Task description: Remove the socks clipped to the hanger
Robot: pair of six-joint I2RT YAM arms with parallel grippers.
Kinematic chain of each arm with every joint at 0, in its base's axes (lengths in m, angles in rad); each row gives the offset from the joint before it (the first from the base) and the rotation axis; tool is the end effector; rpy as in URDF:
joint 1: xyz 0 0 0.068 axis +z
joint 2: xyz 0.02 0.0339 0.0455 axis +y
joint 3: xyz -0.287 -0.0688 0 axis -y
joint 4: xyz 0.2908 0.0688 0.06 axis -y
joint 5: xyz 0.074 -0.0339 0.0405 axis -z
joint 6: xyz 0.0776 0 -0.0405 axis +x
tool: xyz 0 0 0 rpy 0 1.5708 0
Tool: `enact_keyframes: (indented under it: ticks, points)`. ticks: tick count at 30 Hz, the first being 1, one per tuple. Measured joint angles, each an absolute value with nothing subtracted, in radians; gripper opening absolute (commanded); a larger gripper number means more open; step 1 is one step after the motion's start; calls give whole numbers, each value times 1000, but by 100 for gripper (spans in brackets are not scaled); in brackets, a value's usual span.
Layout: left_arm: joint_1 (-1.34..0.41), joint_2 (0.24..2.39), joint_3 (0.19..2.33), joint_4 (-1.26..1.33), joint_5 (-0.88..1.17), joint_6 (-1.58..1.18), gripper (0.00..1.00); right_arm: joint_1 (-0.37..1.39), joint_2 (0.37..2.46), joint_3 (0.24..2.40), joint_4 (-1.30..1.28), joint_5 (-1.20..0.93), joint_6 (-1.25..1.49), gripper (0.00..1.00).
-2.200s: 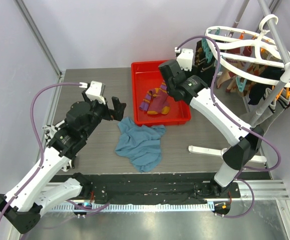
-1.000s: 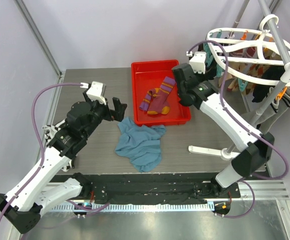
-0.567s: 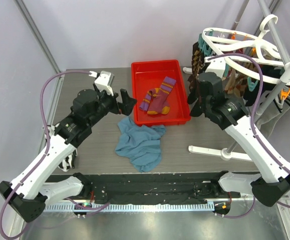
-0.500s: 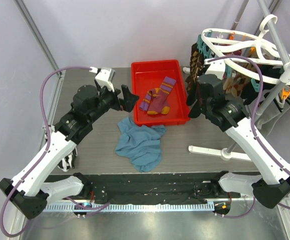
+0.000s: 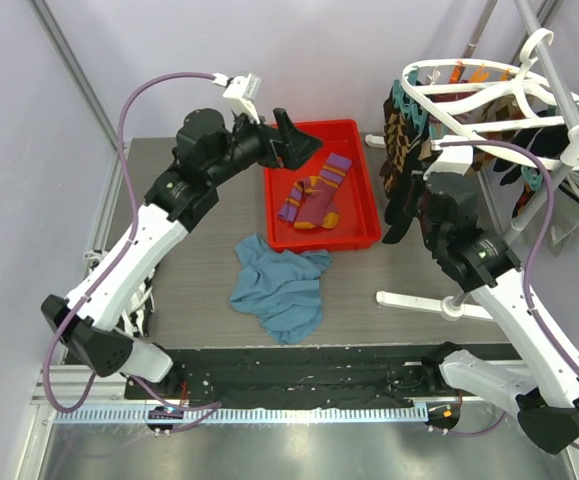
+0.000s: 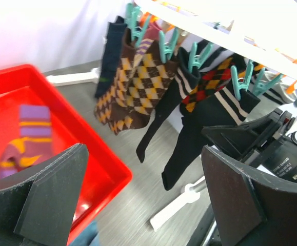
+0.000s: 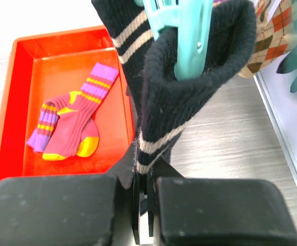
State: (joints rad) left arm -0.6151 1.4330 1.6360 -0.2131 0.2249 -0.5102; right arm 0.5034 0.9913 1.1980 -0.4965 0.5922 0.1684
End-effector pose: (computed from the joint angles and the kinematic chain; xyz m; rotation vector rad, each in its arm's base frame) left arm 0.3191 -0.2467 0.5137 0.2744 1.6603 -1.0429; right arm 0.2554 0.0912 0.4325 0.1015 1.8080 -0.0748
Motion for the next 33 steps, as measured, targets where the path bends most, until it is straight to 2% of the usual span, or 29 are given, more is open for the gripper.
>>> enact_keyframes:
  ticks: [9,26,33]
  points:
    - [-663,1560,1667,-120,298,-574,96,461,939,1178,-479,528,189,1]
    - [-770,1874,2073,-66,316,-626,92,449,828,1083,-421,448,235,4]
    - [-793,1956,2141,-33,316,-656,91,449,804,1083,-412,428,238,4]
